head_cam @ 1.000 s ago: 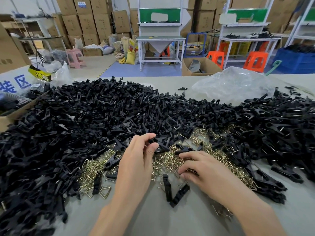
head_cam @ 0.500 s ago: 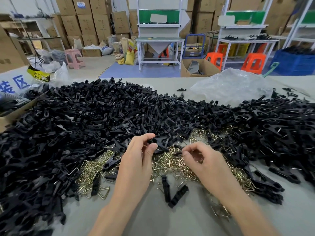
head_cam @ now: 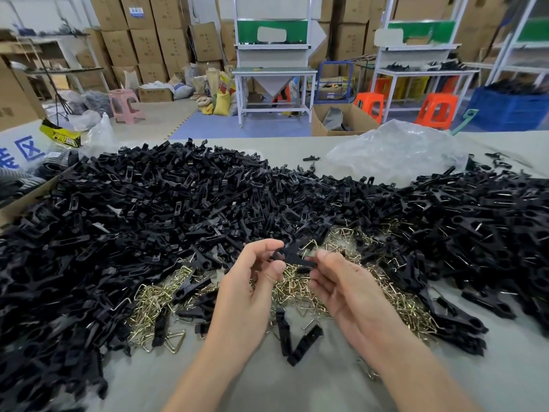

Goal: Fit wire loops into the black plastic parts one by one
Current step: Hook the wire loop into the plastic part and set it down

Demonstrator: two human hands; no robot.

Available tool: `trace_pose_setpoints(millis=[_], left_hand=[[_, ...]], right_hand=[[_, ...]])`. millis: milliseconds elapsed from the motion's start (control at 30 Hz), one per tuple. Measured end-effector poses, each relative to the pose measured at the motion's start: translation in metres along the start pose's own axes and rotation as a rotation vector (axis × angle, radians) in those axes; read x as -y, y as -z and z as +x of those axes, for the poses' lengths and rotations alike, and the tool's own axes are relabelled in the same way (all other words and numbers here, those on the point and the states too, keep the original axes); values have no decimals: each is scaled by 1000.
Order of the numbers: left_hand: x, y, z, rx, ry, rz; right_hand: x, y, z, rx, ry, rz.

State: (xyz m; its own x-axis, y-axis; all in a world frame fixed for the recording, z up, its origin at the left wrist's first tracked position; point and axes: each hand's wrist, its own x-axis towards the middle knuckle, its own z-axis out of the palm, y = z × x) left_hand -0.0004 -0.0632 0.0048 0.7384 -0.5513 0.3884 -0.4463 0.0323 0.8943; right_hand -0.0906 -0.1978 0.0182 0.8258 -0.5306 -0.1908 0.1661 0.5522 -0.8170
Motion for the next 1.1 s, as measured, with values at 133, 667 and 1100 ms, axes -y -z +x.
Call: trace_pose_setpoints(millis=[133, 667, 1100], left_hand=[[0, -1, 0, 0, 11, -31], [0, -2, -1, 52, 38, -96], [-4, -8, -7, 234, -75, 4]], right_hand=[[-2, -1, 1, 28, -1, 61], [-5, 3, 2, 205, 1, -103], [-1, 3, -12, 601, -135, 122]])
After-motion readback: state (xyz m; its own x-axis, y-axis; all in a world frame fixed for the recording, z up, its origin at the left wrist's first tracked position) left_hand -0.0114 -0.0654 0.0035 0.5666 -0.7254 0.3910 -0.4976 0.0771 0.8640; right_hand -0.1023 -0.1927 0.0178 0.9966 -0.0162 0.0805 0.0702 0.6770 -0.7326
